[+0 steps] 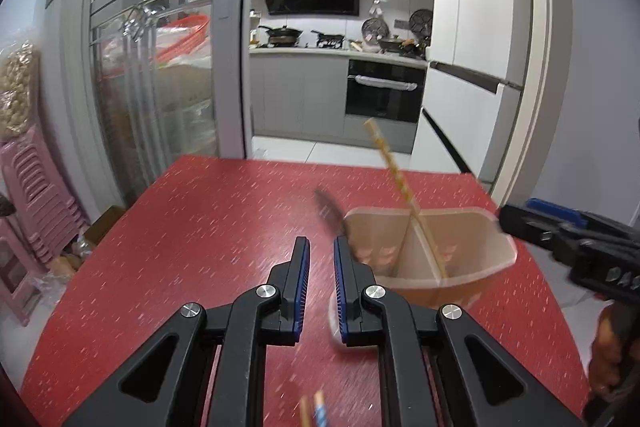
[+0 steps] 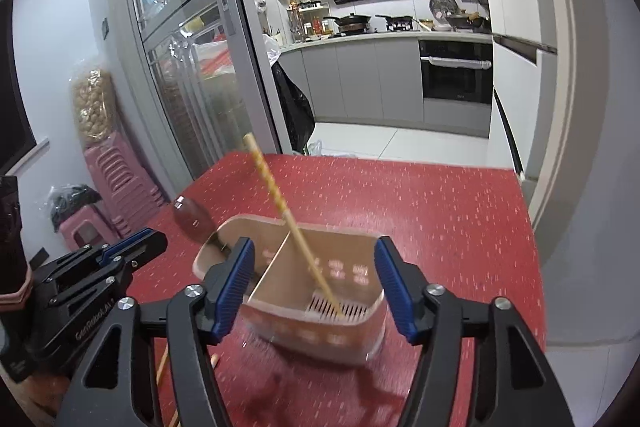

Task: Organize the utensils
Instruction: 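Drop the chopstick into the holder with the right gripper while the left releases the spoon, then move both tools back over the remaining utensils on the table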

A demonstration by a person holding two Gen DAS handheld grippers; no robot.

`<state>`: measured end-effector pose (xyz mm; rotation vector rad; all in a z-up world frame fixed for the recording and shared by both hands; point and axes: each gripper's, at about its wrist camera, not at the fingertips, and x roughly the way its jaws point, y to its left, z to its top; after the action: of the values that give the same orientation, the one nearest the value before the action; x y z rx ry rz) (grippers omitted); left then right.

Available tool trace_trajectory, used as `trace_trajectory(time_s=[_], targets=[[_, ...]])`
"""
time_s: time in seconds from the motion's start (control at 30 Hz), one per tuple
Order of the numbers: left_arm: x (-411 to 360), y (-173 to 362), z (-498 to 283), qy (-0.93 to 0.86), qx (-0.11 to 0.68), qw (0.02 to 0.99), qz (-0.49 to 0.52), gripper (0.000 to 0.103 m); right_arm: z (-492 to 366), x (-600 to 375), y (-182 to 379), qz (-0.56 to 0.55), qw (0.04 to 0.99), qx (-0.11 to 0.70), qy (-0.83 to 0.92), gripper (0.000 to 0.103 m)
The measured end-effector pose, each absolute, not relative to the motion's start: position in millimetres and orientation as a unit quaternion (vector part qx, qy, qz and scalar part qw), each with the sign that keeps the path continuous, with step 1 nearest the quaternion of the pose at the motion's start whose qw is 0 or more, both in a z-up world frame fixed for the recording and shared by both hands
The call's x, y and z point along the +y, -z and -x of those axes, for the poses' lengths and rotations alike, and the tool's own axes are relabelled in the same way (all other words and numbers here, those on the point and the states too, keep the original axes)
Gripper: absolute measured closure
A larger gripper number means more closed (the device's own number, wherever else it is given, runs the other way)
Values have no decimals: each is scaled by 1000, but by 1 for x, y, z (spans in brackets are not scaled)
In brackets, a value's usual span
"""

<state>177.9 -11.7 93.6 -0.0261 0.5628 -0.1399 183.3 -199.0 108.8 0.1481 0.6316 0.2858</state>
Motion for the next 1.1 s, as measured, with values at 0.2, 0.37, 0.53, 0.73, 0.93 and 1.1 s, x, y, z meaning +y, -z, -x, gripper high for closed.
trace_trajectory(time_s=[0.2,0.37,0.53,0.73,0.93,1.1], targets=[[18,-68,-144,43,319,946,16,65,-147,-198,-86,-92,915,366,-143,29],[40,-41,-114,23,355,934,33,0,-121,-196,-57,-99,893,417,-135,26],[54,-26,-91,-5,367,930,36,0,-96,-196,-34,-106,874,457,-123,24],[61,3,-89,-22,422,905,38,0,-71,-196,-13,-113,855,495,-109,24],[64,26,-84,-30,454,890,28,0,-46,-188,7,-93,836,529,-107,24],[64,34,-78,-34,461,886,21,0,-30,-177,11,-78,827,546,-113,25]])
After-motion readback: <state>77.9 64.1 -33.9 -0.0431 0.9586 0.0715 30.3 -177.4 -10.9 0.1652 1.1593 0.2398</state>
